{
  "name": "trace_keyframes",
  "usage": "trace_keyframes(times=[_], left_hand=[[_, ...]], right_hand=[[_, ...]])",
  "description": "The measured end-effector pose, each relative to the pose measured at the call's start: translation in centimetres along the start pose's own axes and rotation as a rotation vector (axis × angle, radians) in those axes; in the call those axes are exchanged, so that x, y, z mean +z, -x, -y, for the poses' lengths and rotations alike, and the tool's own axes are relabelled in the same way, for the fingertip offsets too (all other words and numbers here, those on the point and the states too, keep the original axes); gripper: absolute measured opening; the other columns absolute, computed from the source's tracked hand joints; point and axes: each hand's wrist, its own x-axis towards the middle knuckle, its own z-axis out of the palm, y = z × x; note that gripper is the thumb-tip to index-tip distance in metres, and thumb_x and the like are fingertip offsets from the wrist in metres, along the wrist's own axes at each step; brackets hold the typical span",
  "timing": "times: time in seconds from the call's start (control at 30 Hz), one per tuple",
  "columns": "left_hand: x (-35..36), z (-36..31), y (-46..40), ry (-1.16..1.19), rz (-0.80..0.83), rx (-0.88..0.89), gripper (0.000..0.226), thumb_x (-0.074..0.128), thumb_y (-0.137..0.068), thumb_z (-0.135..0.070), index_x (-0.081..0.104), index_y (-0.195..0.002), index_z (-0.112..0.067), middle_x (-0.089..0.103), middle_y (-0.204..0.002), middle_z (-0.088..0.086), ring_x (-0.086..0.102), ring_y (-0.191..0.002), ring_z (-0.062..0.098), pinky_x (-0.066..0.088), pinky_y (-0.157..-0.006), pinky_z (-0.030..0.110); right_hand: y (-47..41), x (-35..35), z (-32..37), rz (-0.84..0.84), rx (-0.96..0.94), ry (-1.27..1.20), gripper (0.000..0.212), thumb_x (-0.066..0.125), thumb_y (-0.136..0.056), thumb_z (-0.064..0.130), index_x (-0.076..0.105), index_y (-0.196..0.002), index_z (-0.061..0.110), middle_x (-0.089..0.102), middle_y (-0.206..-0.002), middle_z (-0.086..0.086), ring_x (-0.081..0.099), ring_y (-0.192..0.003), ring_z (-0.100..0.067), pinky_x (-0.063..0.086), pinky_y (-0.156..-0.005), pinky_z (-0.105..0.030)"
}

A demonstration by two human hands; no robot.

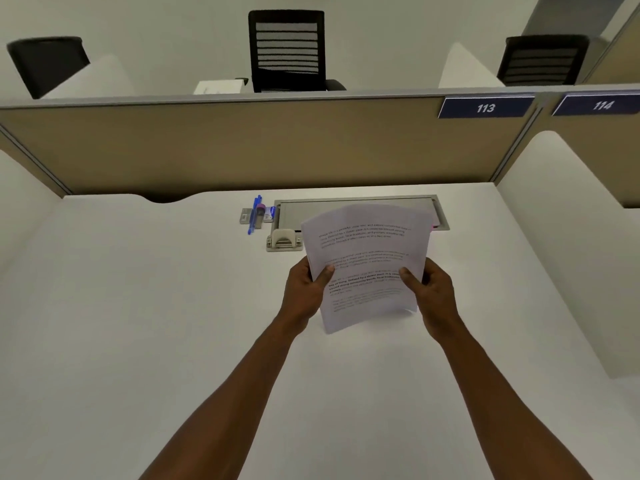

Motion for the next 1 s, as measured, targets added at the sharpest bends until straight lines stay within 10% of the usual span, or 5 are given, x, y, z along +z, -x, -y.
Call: trace_keyframes(times=[0.4,0.6,1.0], left_hand=[[2.2,-1.3,1.7,-0.035,-0.163,0.072,0.032,0.065,-0.092,-0.016,0.069,-0.092,-0.048,0.074,-0.095,-0.017,0.071,-0.090,0.011,0.057,-0.068,0.020],[2.9,-0.3,2.5,-0.094,-0.127,0.023,0.027,0.064,-0.093,-0.012,0.065,-0.119,-0.019,0.070,-0.109,0.001,0.066,-0.104,0.025,0.057,-0.092,0.048],[3.7,-0.5,2.9,-0.112,-0.183,0.035,0.024,0.063,-0.094,-0.016,0.065,-0.115,-0.027,0.071,-0.106,-0.003,0.067,-0.102,0.022,0.057,-0.091,0.045]], right_hand=[[0.4,-1.5,0.5,-0.059,-0.052,-0.084,0.018,0.063,-0.094,0.015,0.073,-0.105,0.025,0.075,-0.103,0.000,0.071,-0.095,-0.019,0.057,-0.077,-0.024],[0.8,-1.5,-0.5,-0.054,0.030,-0.069,0.020,0.064,-0.092,0.009,0.070,-0.111,0.011,0.075,-0.104,-0.002,0.070,-0.098,-0.020,0.057,-0.088,-0.034],[0.8,-1.7,-0.4,-0.042,0.013,-0.040,0.021,0.060,-0.095,0.014,0.069,-0.113,0.018,0.074,-0.106,-0.002,0.068,-0.102,-0.023,0.056,-0.091,-0.038]])
